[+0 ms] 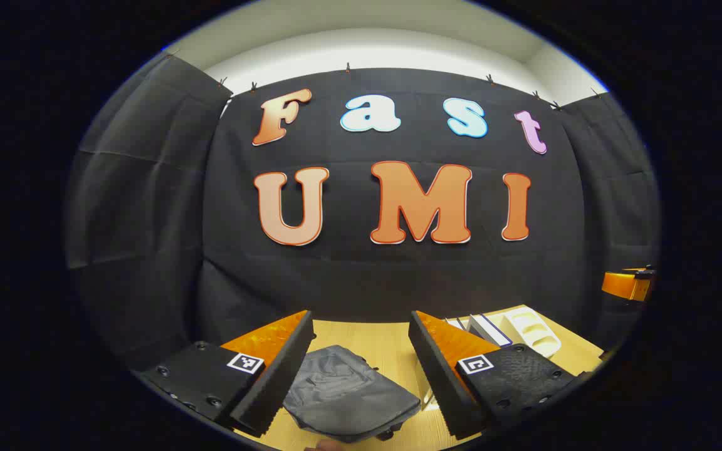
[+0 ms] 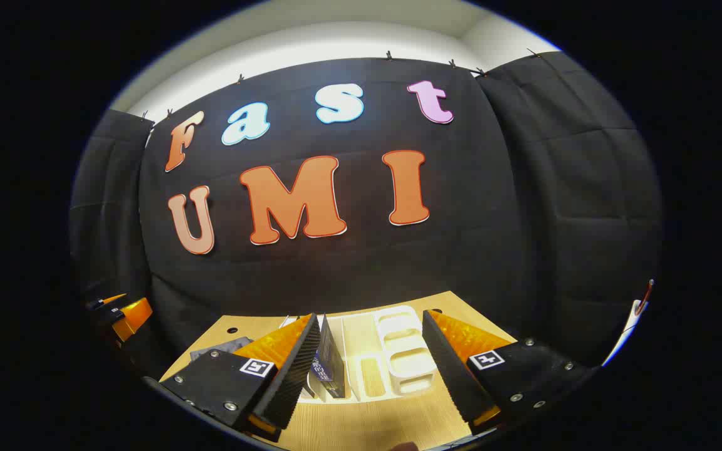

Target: Open the schoolbag, grab two books from the bookshelf and put them into the schoolbag.

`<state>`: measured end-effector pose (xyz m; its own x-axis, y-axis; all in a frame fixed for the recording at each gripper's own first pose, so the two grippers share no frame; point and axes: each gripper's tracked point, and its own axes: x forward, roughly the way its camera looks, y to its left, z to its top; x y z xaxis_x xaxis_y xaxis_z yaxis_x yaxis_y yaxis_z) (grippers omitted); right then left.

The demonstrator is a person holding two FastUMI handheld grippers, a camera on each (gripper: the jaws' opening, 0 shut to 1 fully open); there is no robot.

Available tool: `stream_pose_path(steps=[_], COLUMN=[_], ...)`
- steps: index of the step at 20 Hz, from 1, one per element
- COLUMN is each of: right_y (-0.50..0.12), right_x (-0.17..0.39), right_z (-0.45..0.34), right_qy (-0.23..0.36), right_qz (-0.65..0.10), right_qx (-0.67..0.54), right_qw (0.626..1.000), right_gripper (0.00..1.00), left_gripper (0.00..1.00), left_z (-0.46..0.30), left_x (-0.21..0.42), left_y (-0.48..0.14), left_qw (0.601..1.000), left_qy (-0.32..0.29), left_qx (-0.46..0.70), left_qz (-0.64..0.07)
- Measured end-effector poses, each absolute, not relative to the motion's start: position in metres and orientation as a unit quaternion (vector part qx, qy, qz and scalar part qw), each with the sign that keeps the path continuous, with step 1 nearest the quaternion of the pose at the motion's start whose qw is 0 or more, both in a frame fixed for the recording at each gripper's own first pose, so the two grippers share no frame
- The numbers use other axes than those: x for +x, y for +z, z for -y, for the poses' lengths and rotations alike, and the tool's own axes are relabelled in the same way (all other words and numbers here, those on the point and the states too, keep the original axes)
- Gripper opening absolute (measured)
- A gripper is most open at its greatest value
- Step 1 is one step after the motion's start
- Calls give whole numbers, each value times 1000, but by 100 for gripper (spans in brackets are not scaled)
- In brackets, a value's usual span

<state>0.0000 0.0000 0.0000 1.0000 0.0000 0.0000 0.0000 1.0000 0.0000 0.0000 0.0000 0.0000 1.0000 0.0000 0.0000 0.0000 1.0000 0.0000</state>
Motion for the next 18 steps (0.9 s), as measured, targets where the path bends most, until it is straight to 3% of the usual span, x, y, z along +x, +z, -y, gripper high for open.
stream_pose_path(steps=[9, 18], right_y=[17, 15], right_x=[11, 19], right_z=[4, 10], right_qy=[1, -12], right_qz=[18, 14], right_qx=[-24, -34], right_qw=[1000, 999], right_gripper=[97, 97], left_gripper=[96, 96], left_z=[-29, 0], left_x=[0, 25], left_y=[13, 27], left_qw=[999, 1000], left_qy=[37, 1], left_qx=[-4, -3], left_qz=[15, 29])
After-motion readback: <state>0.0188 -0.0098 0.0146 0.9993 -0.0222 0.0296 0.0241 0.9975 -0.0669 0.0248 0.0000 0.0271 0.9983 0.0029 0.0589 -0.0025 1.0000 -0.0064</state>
